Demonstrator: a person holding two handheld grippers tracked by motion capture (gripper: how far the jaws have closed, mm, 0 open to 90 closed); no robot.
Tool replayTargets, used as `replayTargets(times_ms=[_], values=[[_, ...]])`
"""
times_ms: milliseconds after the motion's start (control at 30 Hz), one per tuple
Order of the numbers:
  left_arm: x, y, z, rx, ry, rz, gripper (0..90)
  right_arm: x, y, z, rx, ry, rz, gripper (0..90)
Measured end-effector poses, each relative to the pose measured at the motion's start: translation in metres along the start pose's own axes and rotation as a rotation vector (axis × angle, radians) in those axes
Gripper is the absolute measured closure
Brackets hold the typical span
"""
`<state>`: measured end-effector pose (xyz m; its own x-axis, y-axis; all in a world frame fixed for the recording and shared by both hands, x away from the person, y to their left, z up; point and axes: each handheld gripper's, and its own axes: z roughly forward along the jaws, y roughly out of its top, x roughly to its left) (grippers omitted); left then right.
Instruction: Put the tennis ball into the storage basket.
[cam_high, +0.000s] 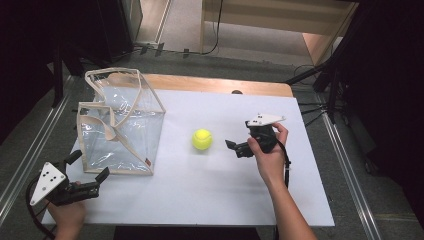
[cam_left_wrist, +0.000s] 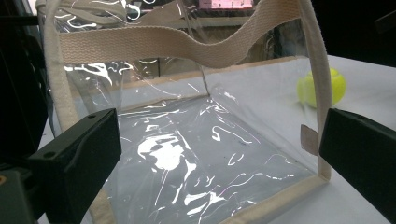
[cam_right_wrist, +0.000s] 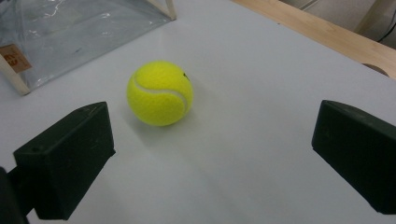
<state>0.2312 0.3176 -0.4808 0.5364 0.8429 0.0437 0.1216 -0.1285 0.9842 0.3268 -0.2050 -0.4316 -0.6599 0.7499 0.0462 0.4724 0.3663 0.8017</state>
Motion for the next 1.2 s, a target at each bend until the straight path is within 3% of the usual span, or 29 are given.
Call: replayTargets(times_ms=[400, 633, 833, 1200], values=[[0.0, 0.0, -0.001, 0.0, -0.004, -0.001, 0.0, 0.007, 0.021, 0.025, 0.087, 0.04, -0.047, 0.0], [0.001, 0.0, -0.001, -0.005, -0.007, -0.006, 0.0, 0.015, 0.034, 0.043, 0.181, 0.066, -0.089, 0.0], [0.002, 0.0, -0.001, -0.008, -0.012, -0.012, 0.0, 0.019, 0.041, 0.06, 0.249, 0.069, -0.088, 0.0], [0.002, 0.0, -0.001, -0.008, -0.016, -0.012, 0.0, 0.025, 0.053, 0.085, 0.331, 0.104, -0.14, 0.0]])
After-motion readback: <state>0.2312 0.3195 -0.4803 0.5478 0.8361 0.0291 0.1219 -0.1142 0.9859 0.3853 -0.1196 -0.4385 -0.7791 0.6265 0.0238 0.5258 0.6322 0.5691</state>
